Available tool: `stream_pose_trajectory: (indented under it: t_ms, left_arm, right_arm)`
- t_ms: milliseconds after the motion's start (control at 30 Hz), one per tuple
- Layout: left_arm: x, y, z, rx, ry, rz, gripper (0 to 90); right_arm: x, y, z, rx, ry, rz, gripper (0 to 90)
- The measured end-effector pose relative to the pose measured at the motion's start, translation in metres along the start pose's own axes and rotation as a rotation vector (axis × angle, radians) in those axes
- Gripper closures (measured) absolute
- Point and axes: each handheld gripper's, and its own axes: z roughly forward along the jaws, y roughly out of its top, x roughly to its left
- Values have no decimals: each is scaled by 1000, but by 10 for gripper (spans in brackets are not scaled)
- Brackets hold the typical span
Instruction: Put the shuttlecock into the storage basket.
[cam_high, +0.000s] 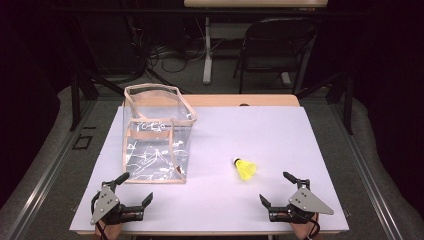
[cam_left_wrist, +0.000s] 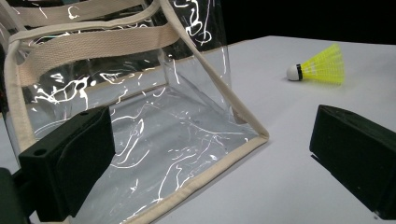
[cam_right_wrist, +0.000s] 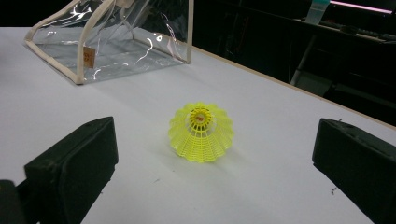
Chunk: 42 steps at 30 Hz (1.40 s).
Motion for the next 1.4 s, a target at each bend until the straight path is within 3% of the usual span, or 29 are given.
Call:
stream_pose_trajectory:
  t_ms: [833, 1400]
  left_arm:
    - [-1, 0, 2, 13, -12, 9, 1]
    - [-1, 0, 4, 25, -20, 15, 1]
  right_arm:
    - [2, 0, 9, 82, 10, 5, 0]
    - [4, 7, 24, 168, 5, 45, 0]
